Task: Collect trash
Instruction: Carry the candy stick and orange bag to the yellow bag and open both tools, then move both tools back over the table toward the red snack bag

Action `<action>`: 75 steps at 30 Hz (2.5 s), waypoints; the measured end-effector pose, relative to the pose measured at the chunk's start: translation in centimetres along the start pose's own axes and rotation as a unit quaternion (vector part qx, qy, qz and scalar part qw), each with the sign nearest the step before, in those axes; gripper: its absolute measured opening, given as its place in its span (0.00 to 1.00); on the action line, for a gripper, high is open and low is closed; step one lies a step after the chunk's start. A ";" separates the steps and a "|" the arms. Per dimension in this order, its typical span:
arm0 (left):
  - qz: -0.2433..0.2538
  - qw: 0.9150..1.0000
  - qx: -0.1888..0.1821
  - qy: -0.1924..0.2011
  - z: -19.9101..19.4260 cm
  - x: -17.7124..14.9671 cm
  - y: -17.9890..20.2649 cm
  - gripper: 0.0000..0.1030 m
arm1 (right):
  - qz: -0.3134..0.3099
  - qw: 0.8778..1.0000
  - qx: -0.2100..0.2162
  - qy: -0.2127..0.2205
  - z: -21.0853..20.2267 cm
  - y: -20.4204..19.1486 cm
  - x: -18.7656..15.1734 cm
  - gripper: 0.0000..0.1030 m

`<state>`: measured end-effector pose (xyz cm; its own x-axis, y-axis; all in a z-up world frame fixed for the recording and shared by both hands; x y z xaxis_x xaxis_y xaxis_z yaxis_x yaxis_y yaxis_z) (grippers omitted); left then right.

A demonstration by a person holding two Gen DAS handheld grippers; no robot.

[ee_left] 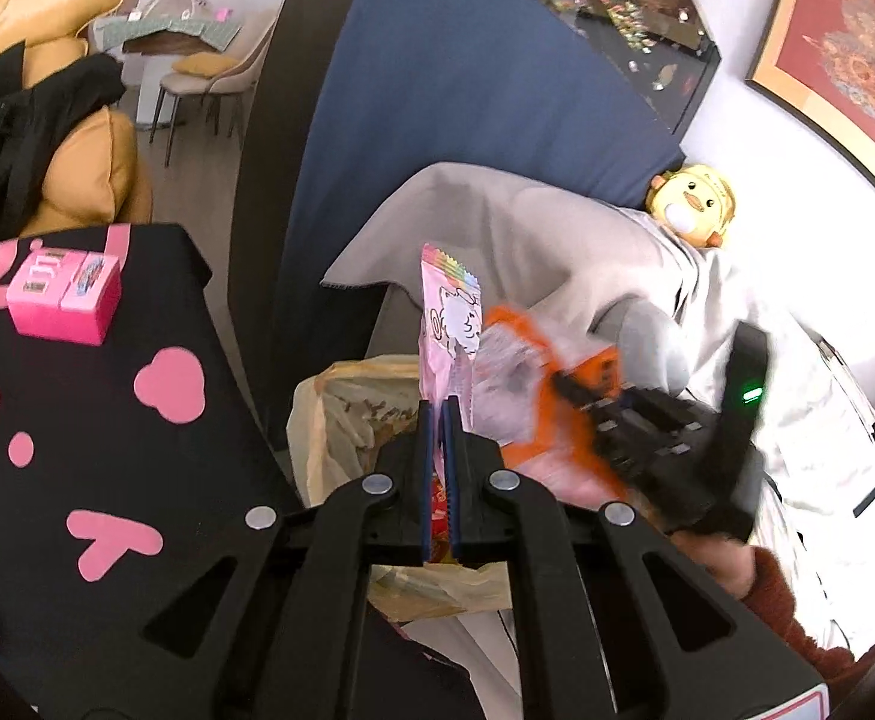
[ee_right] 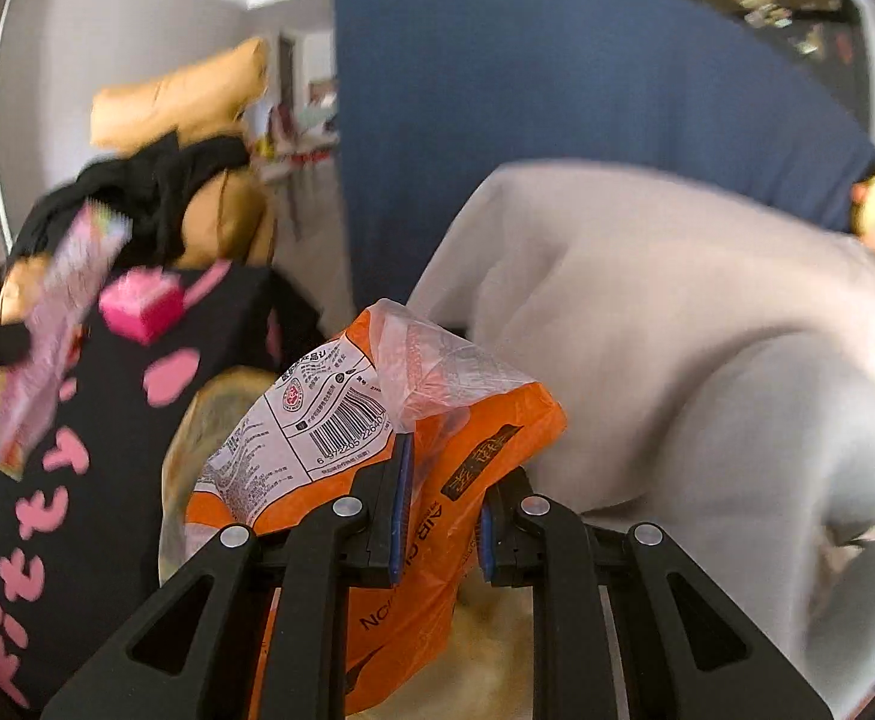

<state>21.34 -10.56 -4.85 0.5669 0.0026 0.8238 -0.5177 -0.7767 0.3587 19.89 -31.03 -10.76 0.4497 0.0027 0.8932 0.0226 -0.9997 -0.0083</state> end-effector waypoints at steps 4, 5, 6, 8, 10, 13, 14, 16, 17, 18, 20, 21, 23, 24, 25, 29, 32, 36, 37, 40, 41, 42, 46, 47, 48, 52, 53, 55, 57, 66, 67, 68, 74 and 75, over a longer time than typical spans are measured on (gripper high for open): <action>-0.007 1.000 0.006 -0.006 0.3 -0.6 -0.9 0.03 | -0.023 0.996 0.032 -0.074 4.4 -3.0 -3.5 0.17; -0.010 1.000 0.008 -0.008 0.3 -0.7 -1.1 0.03 | -0.021 0.995 0.037 -0.089 4.9 -3.2 -4.2 0.17; -0.012 1.000 0.009 -0.008 0.4 -0.8 -1.3 0.03 | -0.018 0.994 0.040 -0.102 5.4 -3.4 -4.8 0.17; -0.019 1.000 0.012 -0.012 0.6 -1.1 -1.9 0.03 | -0.015 0.993 0.039 -0.106 5.5 -3.5 -5.5 0.18; -0.028 0.999 0.012 -0.019 0.9 -1.6 -2.4 0.03 | -0.002 0.994 0.044 -0.104 5.1 -3.2 -5.4 0.20; -0.044 0.999 0.011 -0.031 1.5 -2.3 -2.9 0.03 | 0.015 0.992 0.064 -0.104 4.6 -2.7 -4.9 0.44; -0.047 0.998 0.010 -0.034 1.6 -2.5 -3.0 0.03 | 0.018 0.993 0.066 -0.098 4.1 -2.5 -4.7 0.56; -0.046 0.998 0.011 -0.038 1.9 -2.8 -3.0 0.03 | 0.019 0.994 0.070 -0.082 2.8 -2.2 -4.0 0.57; -0.046 0.998 0.011 -0.042 2.1 -3.0 -3.0 0.03 | 0.019 0.994 0.072 -0.076 2.2 -2.0 -3.8 0.57; -0.046 0.998 0.012 -0.044 2.3 -3.1 -2.9 0.03 | 0.018 0.995 0.071 -0.064 1.4 -1.8 -3.4 0.57; -0.044 0.998 0.009 -0.054 2.9 -3.6 -2.7 0.03 | 0.017 0.997 0.062 -0.040 0.0 -1.1 -2.8 0.57; -0.042 0.997 0.008 -0.057 3.3 -3.8 -2.6 0.03 | 0.018 0.998 0.053 -0.030 -0.6 -0.8 -2.4 0.57; -0.034 0.997 0.006 -0.068 4.3 -4.3 -2.2 0.03 | 0.025 0.999 0.034 -0.008 -1.9 0.4 -1.7 0.57; -0.029 0.997 0.005 -0.074 5.0 -4.7 -1.9 0.03 | 0.029 0.999 0.027 0.001 -2.3 0.9 -1.4 0.57; -0.021 0.996 0.004 -0.082 5.9 -5.0 -1.6 0.03 | 0.036 0.999 0.018 0.012 -3.0 1.7 -1.0 0.57; 0.015 0.994 0.002 -0.108 9.4 -6.1 -0.1 0.03 | 0.061 0.998 -0.005 0.034 -4.0 4.3 -0.1 0.57; 0.034 0.989 0.008 -0.146 12.9 -7.3 0.6 0.04 | 0.075 0.996 -0.015 0.038 -4.1 5.5 -0.2 0.57; 0.053 0.977 0.029 -0.203 16.7 -9.4 0.9 0.05 | 0.084 0.995 -0.025 0.036 -4.3 6.6 -0.6 0.57; 0.059 0.976 0.034 -0.208 17.2 -9.7 1.0 0.05 | 0.085 0.995 -0.027 0.034 -4.3 6.8 -0.8 0.57; 0.069 0.973 0.041 -0.217 18.4 -10.5 1.2 0.06 | 0.089 0.995 -0.030 0.030 -4.2 7.2 -1.3 0.57; 0.068 0.973 0.042 -0.218 18.5 -10.5 1.1 0.06 | 0.091 0.995 -0.031 0.029 -4.1 7.4 -1.5 0.57; 0.068 0.973 0.043 -0.214 18.4 -10.4 1.1 0.07 | 0.093 0.995 -0.031 0.029 -4.1 7.5 -1.6 0.57; 0.046 0.979 0.035 -0.197 17.3 -9.7 0.7 0.33 | 0.101 0.994 -0.030 0.028 -4.1 7.7 -1.9 0.57; 0.034 0.980 0.032 -0.193 16.9 -9.4 0.5 0.36 | 0.102 0.994 -0.029 0.028 -4.1 7.6 -2.0 0.57; 0.022 0.981 0.024 -0.189 16.2 -9.1 0.3 0.36 | 0.102 0.994 -0.028 0.028 -4.1 7.5 -2.0 0.57; 0.015 0.987 0.017 -0.161 12.3 -7.8 -0.1 0.41 | 0.094 0.995 -0.019 0.035 -4.5 6.4 -1.4 0.57; 0.018 0.989 0.017 -0.147 10.7 -7.4 -0.5 0.43 | 0.093 0.995 -0.017 0.039 -4.6 6.1 -1.3 0.58; 0.028 0.992 0.026 -0.121 8.0 -6.6 -1.3 0.45 | 0.093 0.995 0.003 0.044 -4.7 5.2 -0.8 0.62; 0.038 0.994 0.045 -0.094 5.4 -5.9 -2.3 0.48 | 0.096 0.994 0.026 0.046 -4.6 4.2 -0.3 0.64; 0.058 0.976 0.210 0.007 -6.9 -3.9 -13.0 0.48 | 0.024 0.997 0.073 0.029 -3.5 -4.1 1.2 0.64; 0.056 0.971 0.230 0.017 -8.1 -3.8 -14.2 0.48 | 0.015 0.997 0.062 0.035 -3.3 -5.1 1.4 0.64; 0.045 0.966 0.253 0.029 -9.9 -3.7 -15.9 0.48 | 0.009 0.998 0.059 0.035 -3.2 -5.8 1.5 0.64; -0.053 0.944 0.318 0.072 -17.8 -4.8 -23.7 0.48 | 0.001 0.990 0.140 -0.005 -0.5 -12.0 1.7 0.64; -0.063 0.942 0.322 0.075 -18.6 -4.9 -24.5 0.48 | -0.008 0.989 0.145 -0.012 0.0 -13.5 1.7 0.64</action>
<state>19.28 20.21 -9.53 0.4763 0.1708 0.8625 0.0704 -0.9852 0.1562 20.40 -17.52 -9.09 0.4673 0.0223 0.8838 0.2835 -0.9507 -0.1259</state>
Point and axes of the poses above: each gripper's, at about its wrist camera, not at the fingertips, and z roughly the way its jaws point, y to its right, x to its top, the point moved 3 cm from there along z, roughly the way its jaws point, and after that the axes turned 11 degrees about y, right-handed, at the moved point
